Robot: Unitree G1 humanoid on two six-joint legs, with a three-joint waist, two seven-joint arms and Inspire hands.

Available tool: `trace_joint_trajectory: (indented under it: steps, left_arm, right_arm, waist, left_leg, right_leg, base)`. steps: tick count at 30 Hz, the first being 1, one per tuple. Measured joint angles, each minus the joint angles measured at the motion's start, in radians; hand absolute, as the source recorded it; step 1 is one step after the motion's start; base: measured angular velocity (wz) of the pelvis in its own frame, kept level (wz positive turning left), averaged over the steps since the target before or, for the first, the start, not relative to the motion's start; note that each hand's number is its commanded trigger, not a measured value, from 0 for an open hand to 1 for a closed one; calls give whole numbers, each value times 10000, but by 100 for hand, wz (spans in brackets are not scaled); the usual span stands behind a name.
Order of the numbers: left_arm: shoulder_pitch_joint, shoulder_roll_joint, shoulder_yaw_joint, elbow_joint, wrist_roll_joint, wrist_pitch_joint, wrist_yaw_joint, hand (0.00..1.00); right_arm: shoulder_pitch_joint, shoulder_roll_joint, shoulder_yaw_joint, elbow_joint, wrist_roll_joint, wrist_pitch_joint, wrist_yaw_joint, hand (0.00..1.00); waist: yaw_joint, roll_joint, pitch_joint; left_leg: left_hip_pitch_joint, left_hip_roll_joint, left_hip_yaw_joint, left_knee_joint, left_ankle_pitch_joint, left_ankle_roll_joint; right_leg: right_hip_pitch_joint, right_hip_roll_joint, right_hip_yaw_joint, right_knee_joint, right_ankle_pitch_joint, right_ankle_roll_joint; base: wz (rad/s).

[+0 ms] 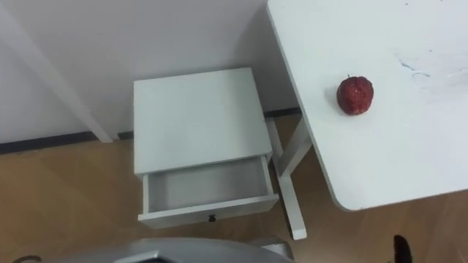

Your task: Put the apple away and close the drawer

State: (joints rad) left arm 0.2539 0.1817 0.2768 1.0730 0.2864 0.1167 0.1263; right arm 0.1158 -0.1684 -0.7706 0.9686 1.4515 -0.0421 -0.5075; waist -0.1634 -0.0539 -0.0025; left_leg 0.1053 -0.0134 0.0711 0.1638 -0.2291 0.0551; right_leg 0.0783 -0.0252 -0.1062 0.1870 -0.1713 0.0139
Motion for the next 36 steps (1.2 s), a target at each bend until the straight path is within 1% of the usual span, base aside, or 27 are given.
trace_joint_trajectory:
  steps: [2, 3, 5, 6, 7, 8, 9, 10, 12, 14, 16, 18, 19, 20, 22, 24, 25, 26, 27, 28, 30, 31, 32, 33, 34, 36]
  left_arm:
    - [33, 20, 0, -282, 2, -68, -3, 0]
    - [60, 33, 0, -410, -2, -153, -3, 0]
    - [121, 36, 1, -598, -5, -175, -3, 0]
    - [140, 36, 7, -622, -4, -197, -3, 0]
    - [162, 36, 7, -628, -4, -218, -2, 0]
    - [206, 39, 26, -689, 8, -269, -1, 0]
    - [237, 57, 26, -722, 6, -337, 0, 0]
    - [231, 66, 26, -722, 7, -351, 0, 0]
    - [229, 72, 24, -748, 20, -411, -5, 0]
    - [227, 73, 24, -764, -5, -539, -10, 0]
    - [245, 73, 23, -767, -97, -647, -10, 0]
    - [276, 73, -35, -766, -120, -774, -6, 0]
    - [280, 73, -40, -758, -97, -795, -6, 0]
    - [288, 77, -32, -712, -102, -842, -2, 0]
    - [290, 74, -33, -703, -103, -902, 0, 0]
    - [288, 60, -37, -661, -102, -951, -4, 0]
    - [281, 59, -46, -639, -102, -956, -6, 0]
    - [273, 59, -49, -572, -102, -967, -7, 0]
    - [259, 56, -66, -485, -145, -983, -12, 0]
    - [269, 46, -73, -477, -147, -986, -34, 0]
    - [263, 38, -84, -446, -157, -996, -61, 0]
    - [262, 33, -114, -458, -157, -996, -61, 0]
    - [256, 33, -241, -460, -153, -996, -61, 0]
    - [204, 24, -332, -458, -99, -1001, -61, 0]
    - [187, 24, -415, -449, -101, -1011, -57, 0]
    - [177, -10, -672, -392, -107, -1035, -53, 0]
  right_arm:
    - [-63, -94, -1, -571, 5, -224, -379, 0]
    - [-87, -252, -1, -817, 7, -331, -624, 0]
    - [-103, -442, -26, -1266, -5, -484, -984, 0]
    - [-174, -549, -262, -1587, -37, -553, -1280, 0]
    - [-204, -622, -418, -1724, -34, -573, -1403, 0]
    - [-181, -766, -510, -2055, -43, -686, -1678, 0]
    - [-191, -850, -687, -2411, -79, -860, -1956, 0]
    - [-231, -909, -788, -2517, -118, -950, -2079, 0]
    - [-288, -1042, -830, -3187, -582, -1337, -2693, 0]
    - [-276, -1085, -830, -3823, -922, -1560, -3060, 0]
    - [-279, -1109, -834, -4458, -1363, -1673, -3339, 0]
    - [-300, -1114, -817, -5705, -1963, -1772, -3742, 0]
    - [-321, -1129, -817, -6015, -2117, -1795, -3812, 0]
    - [-346, -1202, -800, -6524, -2470, -1869, -3970, 0]
    - [-364, -1366, -776, -6948, -3126, -2001, -4140, 0]
    - [-355, -1383, -723, -7603, -4432, -2097, -4433, 0]
    - [-353, -1384, -701, -7769, -4681, -2117, -4476, 0]
    - [-357, -1385, -569, -8026, -5108, -2192, -4535, 0]
    - [-354, -1383, -375, -8152, -5853, -2187, -4605, 0]
    - [-349, -1377, -286, -8224, -6286, -2176, -4642, 0]
    - [-214, -1379, 65, -8636, -7821, -2173, -4679, 0]
    - [-157, -1380, 205, -8800, -8093, -2175, -4663, 0]
    - [-141, -1379, 580, -9043, -8516, -2178, -4576, 0]
    - [-124, -1371, 1014, -9075, -8998, -2157, -4365, 0]
    - [-82, -1360, 1245, -9079, -9254, -2130, -4255, 0]
    - [158, -1339, 2028, -9111, -10210, -1954, -3700, 0]
  waist:
    - [-9, -43, -6]
    - [-20, -62, -18]
    - [-24, -69, -23]
    - [-44, -107, -29]
    - [-45, -98, -36]
    - [-60, -94, -38]
    - [-57, -94, -35]
    - [-62, -102, -31]
    - [-59, -119, -22]
    - [-65, -114, -13]
    - [-92, -99, -15]
    - [-223, -43, -21]
    - [-220, -26, -15]
    - [-225, -15, -21]
    - [-203, -18, -26]
    - [-192, -7, -25]
    - [-175, 0, -23]
    - [-173, 3, -23]
    - [-174, -3, -23]
    - [-162, -4, -23]
    - [66, 3, -30]
    - [126, 11, -33]
    - [261, 20, -39]
    - [350, 68, -73]
    - [363, 63, -74]
    - [626, 81, -69]
  left_leg:
    - [-128, -1, 43, 33, 3, 3]
    - [-174, -2, 49, 36, 3, 4]
    - [-242, 3, 91, 24, 5, 4]
    - [-246, 2, 92, 6, 8, 6]
    - [-244, 2, 92, -2, 8, 6]
    - [-242, 2, 100, 11, 9, 7]
    - [-243, 3, 100, 46, 9, 6]
    - [-243, 3, 100, 46, 10, 6]
    - [-250, 8, 105, 41, 10, 6]
    - [-260, 8, 103, 18, 9, 6]
    - [-271, 7, 104, -9, 9, 5]
    - [-399, 0, 115, -19, 9, 5]
    - [-425, -2, 115, -11, 9, 6]
    - [-432, 3, 114, -5, 10, 5]
    - [-434, 12, 115, -3, 13, -2]
    - [-444, 15, 103, -5, 16, -7]
    - [-445, 17, 98, -6, 16, -7]
    - [-444, 18, 96, -9, 16, -7]
    - [-444, 14, 77, -13, 16, -7]
    - [-444, 15, 83, -16, 16, -7]
    - [-418, 13, 122, 31, 17, -7]
    - [-417, 11, 135, 38, 17, -7]
    - [-410, 14, 198, 42, 17, -7]
    - [-412, 18, 221, 55, 17, -7]
    - [-412, 20, 217, 52, 17, -7]
    - [-385, 20, 228, 52, 17, -7]
  right_leg:
    - [-132, 1, 40, 14, 8, -4]
    - [-183, 0, 38, 19, 13, -3]
    - [-267, 6, 56, 21, 13, -3]
    - [-276, 7, 58, 14, 13, -3]
    - [-276, 9, 60, 4, 13, -3]
    - [-275, 12, 52, -1, 12, -3]
    - [-275, 17, 42, -20, 12, -3]
    - [-275, 19, 42, -22, 12, -2]
    - [-281, 24, 48, -26, 12, -2]
    - [-310, 27, 73, -30, 11, -1]
    - [-339, 26, 76, -10, 11, -1]
    - [-468, 20, 99, 17, 11, -1]
    - [-488, 21, 108, 16, 12, -1]
    - [-497, 32, 123, 17, 12, -1]
    - [-495, 43, 126, 12, 12, -2]
    - [-496, 45, 91, 8, 12, -2]
    - [-496, 43, 83, 8, 12, -2]
    - [-497, 45, 90, 9, 12, -2]
    - [-497, 42, 80, 8, 12, -2]
    - [-501, 40, 79, 10, 12, -2]
    - [-506, 47, 129, 9, 12, -2]
    - [-509, 49, 154, 8, 12, -2]
    - [-532, 55, 211, 9, 13, -3]
    - [-535, 55, 218, 0, 26, -13]
    - [-528, 55, 215, -1, 27, -12]
    - [-498, 52, 227, -4, 29, -11]
  base:
    - [-4]
    - [0]
    - [-2]
    - [0]
    - [0]
    - [0]
    - [0]
    - [0]
    - [0]
    - [0]
    - [0]
    - [0]
    - [0]
    - [0]
    - [0]
    - [0]
    - [0]
    - [0]
    - [0]
    - [0]
    - [-6]
    - [-12]
    - [-11]
    - [-8]
    - [0]
    - [0]
